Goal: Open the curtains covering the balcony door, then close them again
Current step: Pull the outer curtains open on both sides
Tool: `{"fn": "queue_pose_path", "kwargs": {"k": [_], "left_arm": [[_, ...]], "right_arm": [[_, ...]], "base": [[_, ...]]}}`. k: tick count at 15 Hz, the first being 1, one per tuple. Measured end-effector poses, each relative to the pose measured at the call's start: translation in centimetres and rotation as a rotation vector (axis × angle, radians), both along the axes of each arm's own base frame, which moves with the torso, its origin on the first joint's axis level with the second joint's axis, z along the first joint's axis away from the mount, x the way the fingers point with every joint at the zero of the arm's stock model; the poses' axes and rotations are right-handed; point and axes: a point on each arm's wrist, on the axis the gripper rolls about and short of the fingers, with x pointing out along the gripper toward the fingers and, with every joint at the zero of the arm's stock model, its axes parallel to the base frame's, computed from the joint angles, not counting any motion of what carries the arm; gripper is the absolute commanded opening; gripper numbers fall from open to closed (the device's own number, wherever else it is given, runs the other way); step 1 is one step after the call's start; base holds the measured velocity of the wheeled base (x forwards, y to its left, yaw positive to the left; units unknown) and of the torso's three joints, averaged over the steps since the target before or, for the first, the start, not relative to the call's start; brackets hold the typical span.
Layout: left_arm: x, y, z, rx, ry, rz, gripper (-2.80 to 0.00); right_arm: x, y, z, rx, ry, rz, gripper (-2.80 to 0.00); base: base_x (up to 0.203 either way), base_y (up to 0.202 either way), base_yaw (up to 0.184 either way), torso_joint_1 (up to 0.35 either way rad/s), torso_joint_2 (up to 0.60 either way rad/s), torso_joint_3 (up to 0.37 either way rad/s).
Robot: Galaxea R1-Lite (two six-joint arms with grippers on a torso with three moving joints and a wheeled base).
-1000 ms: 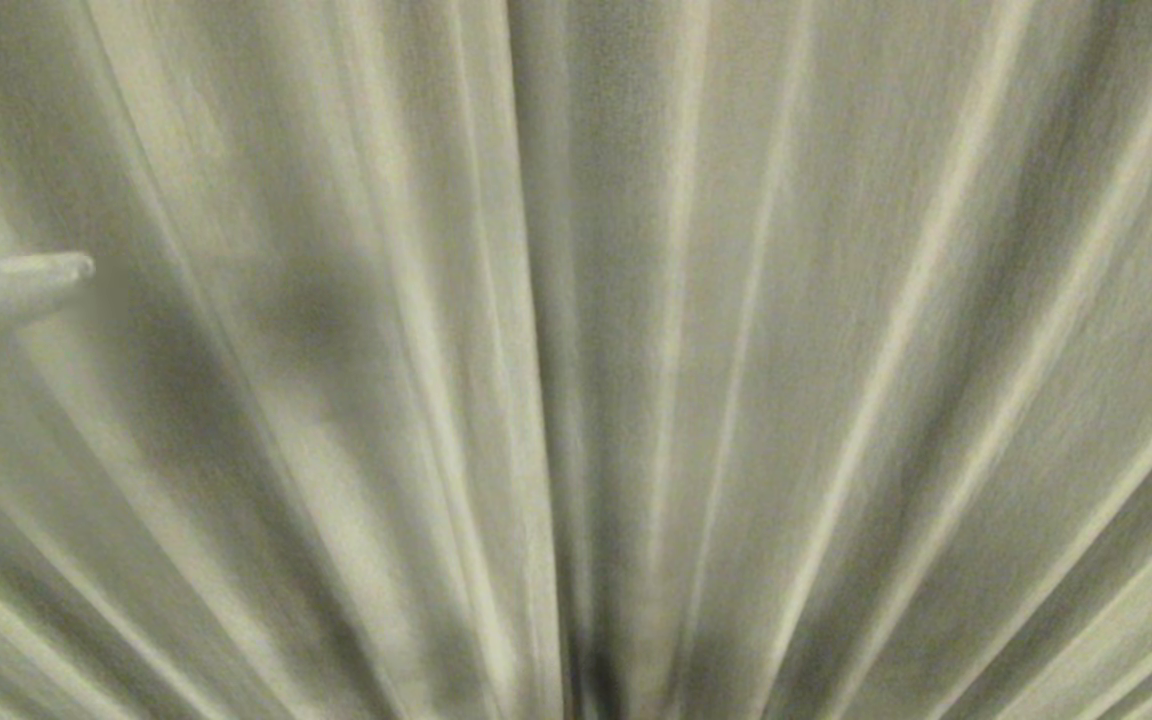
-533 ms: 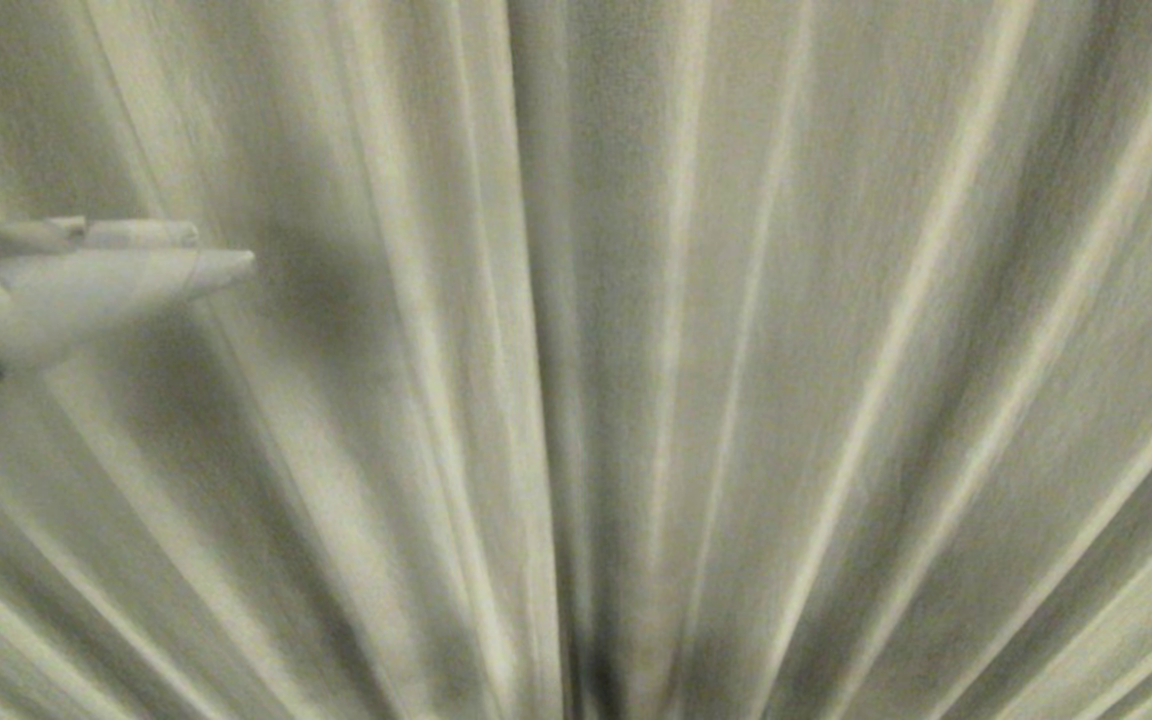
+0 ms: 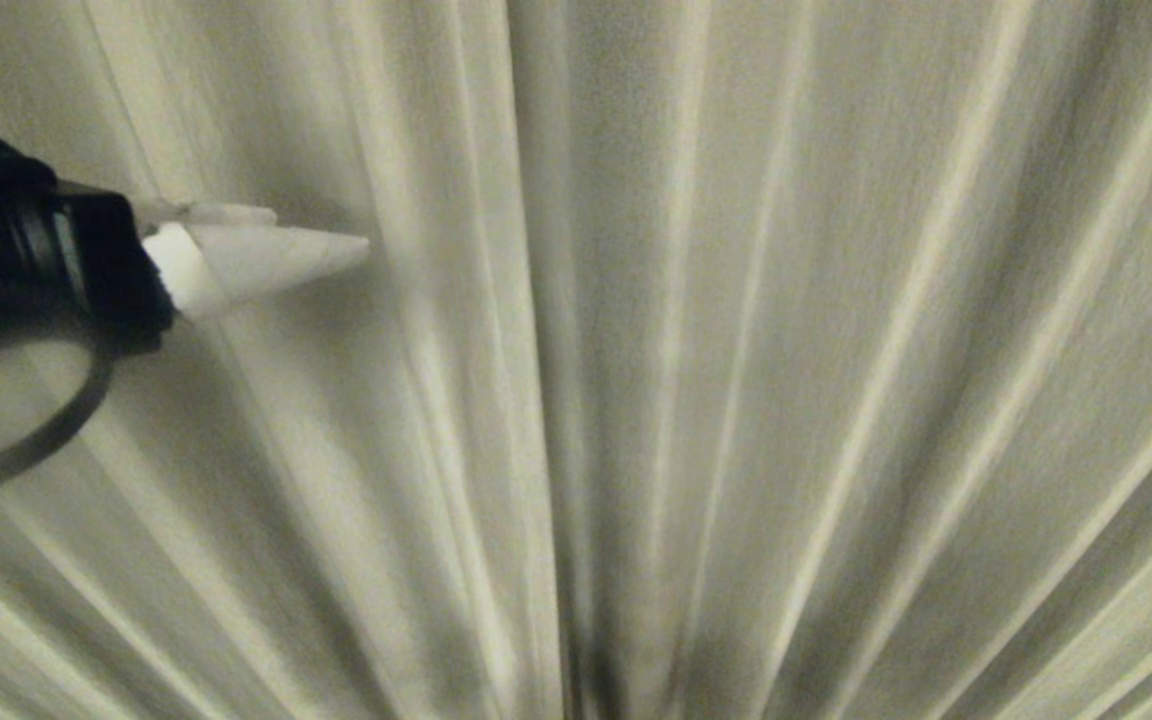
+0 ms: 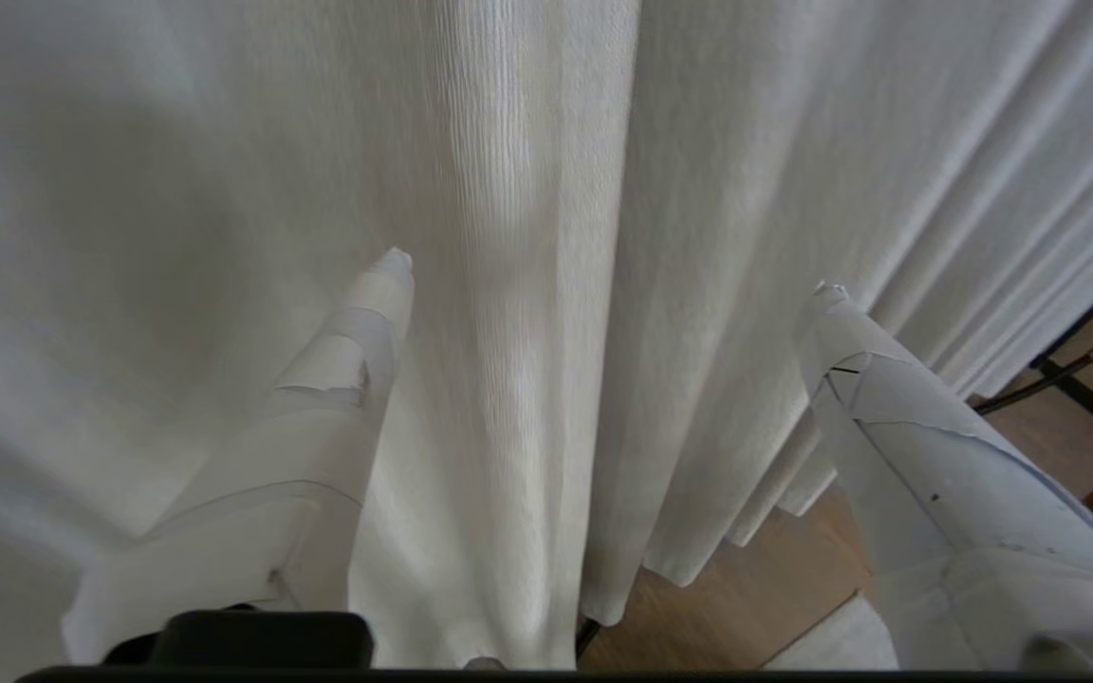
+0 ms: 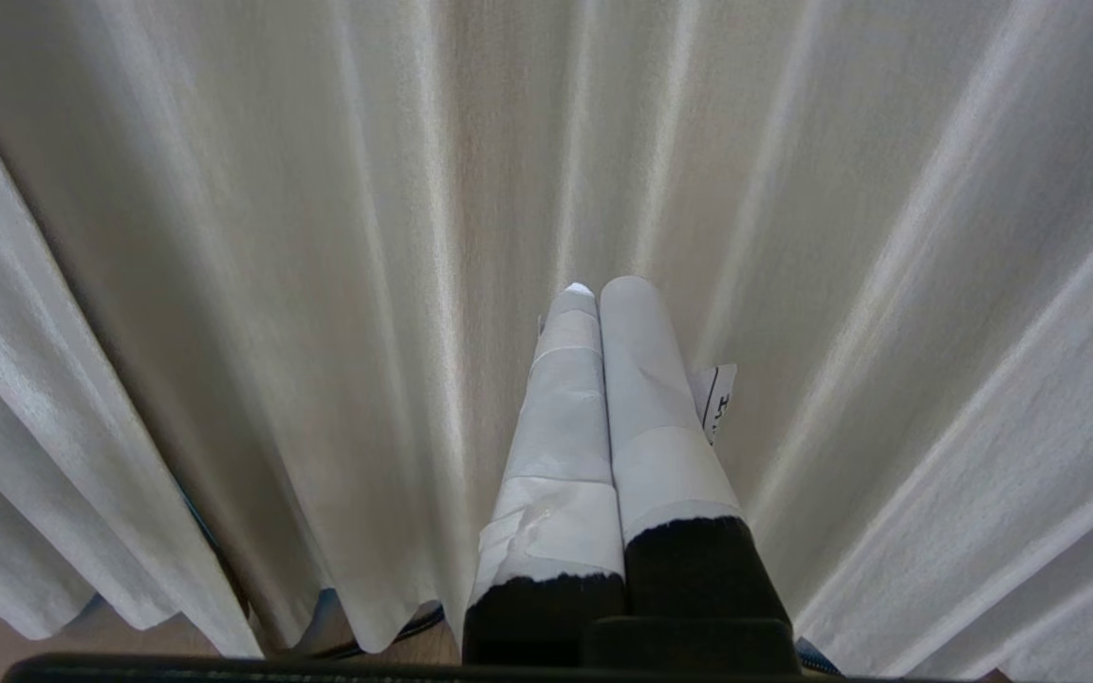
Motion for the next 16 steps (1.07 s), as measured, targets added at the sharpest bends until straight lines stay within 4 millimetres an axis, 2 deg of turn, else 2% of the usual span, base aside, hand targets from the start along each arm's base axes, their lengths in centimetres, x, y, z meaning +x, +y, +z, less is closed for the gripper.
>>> {"fn": "queue_pose_path", "kwargs": {"k": [6,12,16], "left_arm": [[4.5,-2.1,0.7,0.02,0.017,0.059,0.0],[10.1,-4.1,2.6,0.001,-0.026,0.111,0.0],[13.8,-4.3,3.6,0.02,-0.082,0.206,0.0]], "right_arm": [[0.0,0.0,0.0,0.0,0.0,0.0,-2.8],[0.0,0.0,0.0,0.0,0.0,0.0,-2.8],[0.0,0.0,0.0,0.0,0.0,0.0,-2.8]], "base": [[0.0,0.0,0.0,0.0,0.0,0.0],[0.0,0.0,0.0,0.0,0.0,0.0],[0.0,0.0,0.0,0.0,0.0,0.0]]}}
